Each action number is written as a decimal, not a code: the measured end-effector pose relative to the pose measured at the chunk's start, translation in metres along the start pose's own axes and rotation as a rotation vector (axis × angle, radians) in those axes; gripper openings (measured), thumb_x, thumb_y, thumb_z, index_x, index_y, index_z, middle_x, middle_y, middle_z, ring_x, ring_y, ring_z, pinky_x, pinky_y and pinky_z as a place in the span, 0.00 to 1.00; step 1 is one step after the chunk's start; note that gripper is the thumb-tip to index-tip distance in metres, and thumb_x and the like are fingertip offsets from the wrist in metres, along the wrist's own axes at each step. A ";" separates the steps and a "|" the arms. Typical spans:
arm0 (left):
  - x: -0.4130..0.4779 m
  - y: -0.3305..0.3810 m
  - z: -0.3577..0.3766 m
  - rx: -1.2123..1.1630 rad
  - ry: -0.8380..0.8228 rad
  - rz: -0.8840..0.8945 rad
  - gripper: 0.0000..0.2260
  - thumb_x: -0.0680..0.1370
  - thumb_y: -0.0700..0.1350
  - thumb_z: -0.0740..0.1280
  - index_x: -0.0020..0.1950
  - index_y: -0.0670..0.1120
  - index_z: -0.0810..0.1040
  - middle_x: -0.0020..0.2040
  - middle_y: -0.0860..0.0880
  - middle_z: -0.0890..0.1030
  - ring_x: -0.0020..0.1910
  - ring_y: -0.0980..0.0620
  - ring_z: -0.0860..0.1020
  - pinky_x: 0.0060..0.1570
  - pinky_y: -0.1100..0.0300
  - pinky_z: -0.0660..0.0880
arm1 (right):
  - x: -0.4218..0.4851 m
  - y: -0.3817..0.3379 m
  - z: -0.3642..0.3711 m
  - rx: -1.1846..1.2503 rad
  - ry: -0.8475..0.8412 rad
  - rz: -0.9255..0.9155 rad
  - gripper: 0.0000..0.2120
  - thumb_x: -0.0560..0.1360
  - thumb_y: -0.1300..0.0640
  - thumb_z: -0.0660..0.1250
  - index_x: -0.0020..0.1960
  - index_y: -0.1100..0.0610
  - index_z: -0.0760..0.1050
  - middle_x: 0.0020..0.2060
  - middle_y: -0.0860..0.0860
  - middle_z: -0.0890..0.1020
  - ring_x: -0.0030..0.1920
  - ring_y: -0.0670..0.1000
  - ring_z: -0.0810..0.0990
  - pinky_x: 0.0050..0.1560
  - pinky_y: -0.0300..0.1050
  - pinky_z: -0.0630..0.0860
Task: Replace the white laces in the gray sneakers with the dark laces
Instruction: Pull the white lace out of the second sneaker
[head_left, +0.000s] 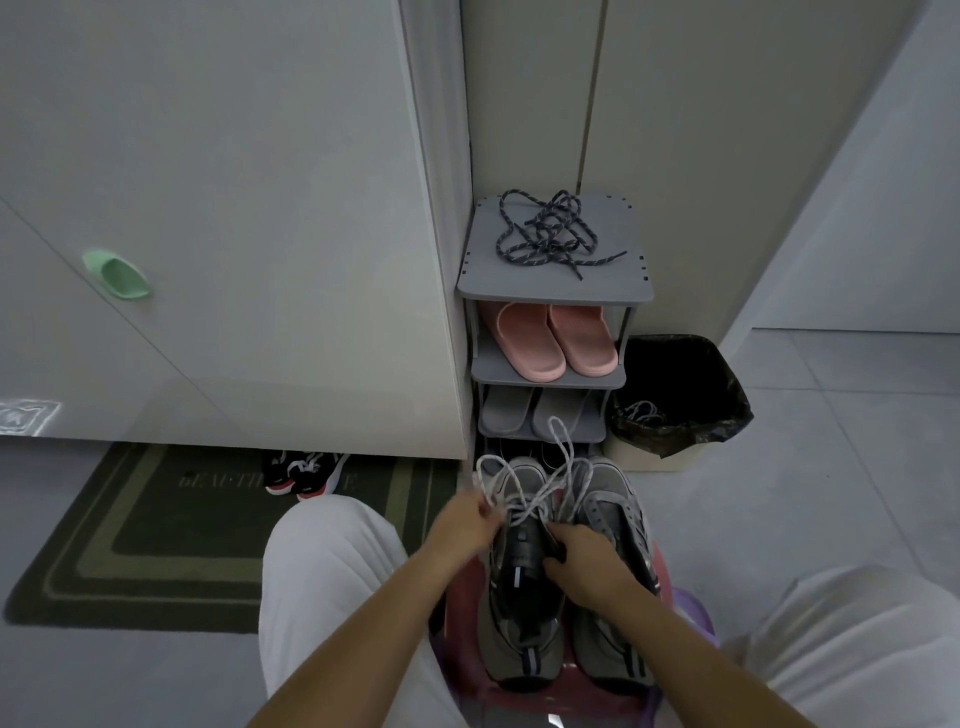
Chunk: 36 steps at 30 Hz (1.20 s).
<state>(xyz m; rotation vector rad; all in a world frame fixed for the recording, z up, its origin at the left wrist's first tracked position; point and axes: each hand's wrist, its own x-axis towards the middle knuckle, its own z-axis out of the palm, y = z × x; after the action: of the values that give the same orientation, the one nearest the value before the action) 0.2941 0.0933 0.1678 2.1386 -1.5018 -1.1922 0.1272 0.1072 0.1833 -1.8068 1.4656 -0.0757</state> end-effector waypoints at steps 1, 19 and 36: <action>-0.003 -0.002 0.007 0.014 0.009 -0.007 0.12 0.79 0.49 0.63 0.37 0.48 0.69 0.36 0.49 0.74 0.40 0.50 0.74 0.40 0.60 0.68 | 0.000 0.000 0.000 -0.003 0.001 -0.001 0.14 0.75 0.60 0.62 0.60 0.60 0.75 0.55 0.57 0.80 0.56 0.56 0.78 0.54 0.43 0.73; -0.003 0.005 0.003 0.067 -0.027 0.025 0.11 0.79 0.47 0.62 0.38 0.46 0.69 0.39 0.47 0.74 0.40 0.48 0.74 0.41 0.57 0.69 | 0.000 0.002 0.001 0.023 -0.006 0.013 0.12 0.74 0.61 0.62 0.56 0.60 0.76 0.51 0.57 0.81 0.52 0.56 0.80 0.51 0.45 0.76; 0.004 -0.002 -0.028 0.254 0.027 -0.033 0.07 0.79 0.45 0.61 0.52 0.42 0.71 0.49 0.45 0.76 0.45 0.48 0.76 0.37 0.59 0.69 | 0.002 0.004 0.003 0.038 0.000 0.015 0.14 0.74 0.61 0.62 0.59 0.58 0.76 0.53 0.56 0.81 0.52 0.55 0.79 0.52 0.44 0.75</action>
<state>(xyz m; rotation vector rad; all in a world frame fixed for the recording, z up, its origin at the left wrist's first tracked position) 0.3170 0.0844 0.1818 2.3375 -1.6911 -1.0256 0.1259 0.1072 0.1778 -1.7649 1.4681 -0.0954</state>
